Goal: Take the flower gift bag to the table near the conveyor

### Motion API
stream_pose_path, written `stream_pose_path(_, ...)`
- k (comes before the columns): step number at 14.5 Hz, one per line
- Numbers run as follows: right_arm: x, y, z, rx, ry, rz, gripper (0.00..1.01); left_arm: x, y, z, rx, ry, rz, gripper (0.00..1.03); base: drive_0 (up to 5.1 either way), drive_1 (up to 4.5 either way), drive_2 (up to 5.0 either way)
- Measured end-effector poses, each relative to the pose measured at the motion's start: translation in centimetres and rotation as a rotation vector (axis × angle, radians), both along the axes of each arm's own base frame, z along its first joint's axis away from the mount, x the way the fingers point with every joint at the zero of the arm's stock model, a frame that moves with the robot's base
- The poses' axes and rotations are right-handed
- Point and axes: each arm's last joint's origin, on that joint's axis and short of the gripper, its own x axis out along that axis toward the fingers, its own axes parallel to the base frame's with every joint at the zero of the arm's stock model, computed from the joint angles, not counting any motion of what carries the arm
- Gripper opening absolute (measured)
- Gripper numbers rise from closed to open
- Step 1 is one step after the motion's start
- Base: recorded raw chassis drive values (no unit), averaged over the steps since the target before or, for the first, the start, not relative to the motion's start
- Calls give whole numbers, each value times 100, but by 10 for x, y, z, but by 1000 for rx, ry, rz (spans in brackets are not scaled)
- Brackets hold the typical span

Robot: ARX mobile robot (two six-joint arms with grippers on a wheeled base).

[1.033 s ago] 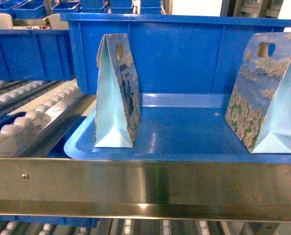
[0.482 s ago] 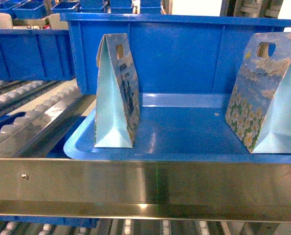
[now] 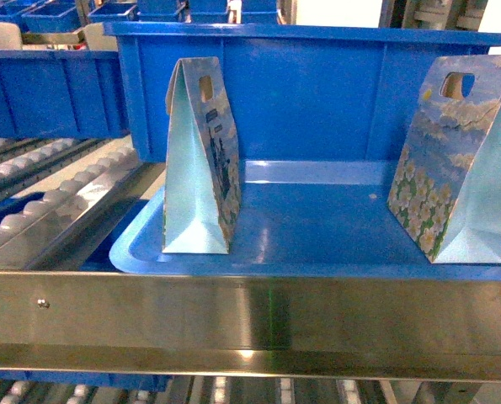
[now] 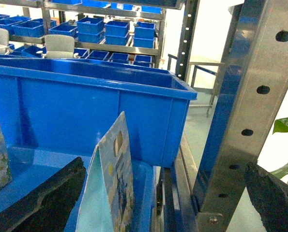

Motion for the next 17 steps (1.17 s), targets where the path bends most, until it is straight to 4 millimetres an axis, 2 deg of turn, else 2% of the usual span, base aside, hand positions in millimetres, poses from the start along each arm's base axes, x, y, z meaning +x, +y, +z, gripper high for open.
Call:
stream_pose_path(3,6,0,1,-5,3,14,98,0,0,0,0,0,0,98,0,0,0)
stream_pose_path(13,78,32,25,-25,85,83,98,0,0,0,0,1,0,98,0,0,0)
stream_pose_path(17,111,42,9,-56,207,66,98,0,0,0,0,1,0,98,0,0,0)
